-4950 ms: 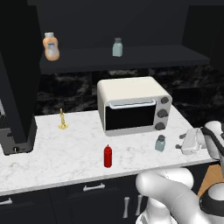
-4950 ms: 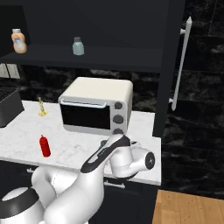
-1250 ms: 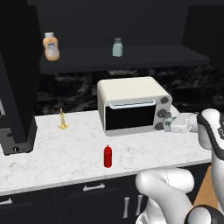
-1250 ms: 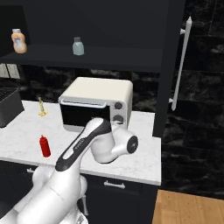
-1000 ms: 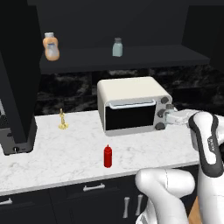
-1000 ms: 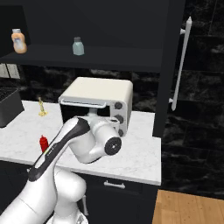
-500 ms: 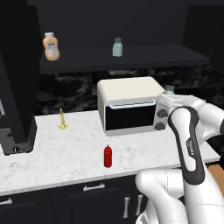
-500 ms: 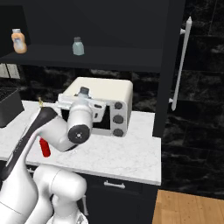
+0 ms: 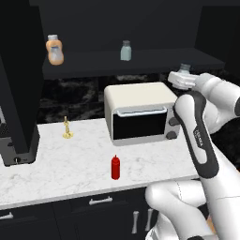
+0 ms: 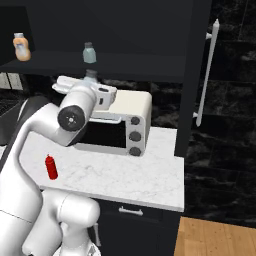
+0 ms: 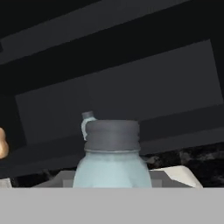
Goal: Put the shaker and condiment bottle from the counter next to their counterparts in the cabinet.
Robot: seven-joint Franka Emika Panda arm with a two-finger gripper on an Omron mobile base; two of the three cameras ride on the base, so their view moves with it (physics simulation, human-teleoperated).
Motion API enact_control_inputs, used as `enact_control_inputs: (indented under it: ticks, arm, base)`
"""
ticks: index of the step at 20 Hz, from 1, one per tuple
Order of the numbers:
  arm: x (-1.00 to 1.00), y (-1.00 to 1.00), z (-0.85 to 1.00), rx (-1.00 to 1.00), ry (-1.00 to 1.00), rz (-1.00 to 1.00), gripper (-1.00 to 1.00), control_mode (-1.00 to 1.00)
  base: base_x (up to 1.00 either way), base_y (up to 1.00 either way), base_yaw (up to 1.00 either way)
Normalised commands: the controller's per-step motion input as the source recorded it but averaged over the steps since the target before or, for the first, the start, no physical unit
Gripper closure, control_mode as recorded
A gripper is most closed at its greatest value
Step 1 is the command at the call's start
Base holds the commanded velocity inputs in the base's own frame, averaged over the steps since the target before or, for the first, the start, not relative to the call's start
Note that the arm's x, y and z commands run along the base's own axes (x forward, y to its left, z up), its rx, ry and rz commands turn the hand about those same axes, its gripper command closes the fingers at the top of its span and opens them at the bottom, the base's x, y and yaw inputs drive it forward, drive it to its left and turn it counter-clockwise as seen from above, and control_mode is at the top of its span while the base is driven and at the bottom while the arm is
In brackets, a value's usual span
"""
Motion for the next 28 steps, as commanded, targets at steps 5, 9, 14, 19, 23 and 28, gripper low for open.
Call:
enact_control_inputs:
  ticks: [5, 9, 14, 19, 23, 28]
  arm:
    - [0.00, -0.03, 0.47, -0.06, 0.00, 0.00, 1.00, -1.00]
    - [0.41, 0.00, 0.00, 0.00, 0.00, 0.05, 1.00, -1.00]
    - [0.51, 0.00, 0.00, 0.05, -0.10, 0.04, 1.00, -1.00]
    - [0.18, 0.01, -0.02, 0.08, -0.16, 0.01, 1.00, -1.00]
    - [0.00, 0.00, 0.00, 0.00, 0.00, 0.00, 1.00, -1.00]
    - [0.00, 0.00, 0.12, -0.09, 0.02, 0.01, 1.00, -1.00]
  base:
    - [0.00, 0.00, 0.00]
    - [0.00, 0.00, 0.00]
    - [0.00, 0.00, 0.00]
    - [0.00, 0.00, 0.00]
    - [0.00, 0.00, 0.00]
    - [0.00, 0.00, 0.00]
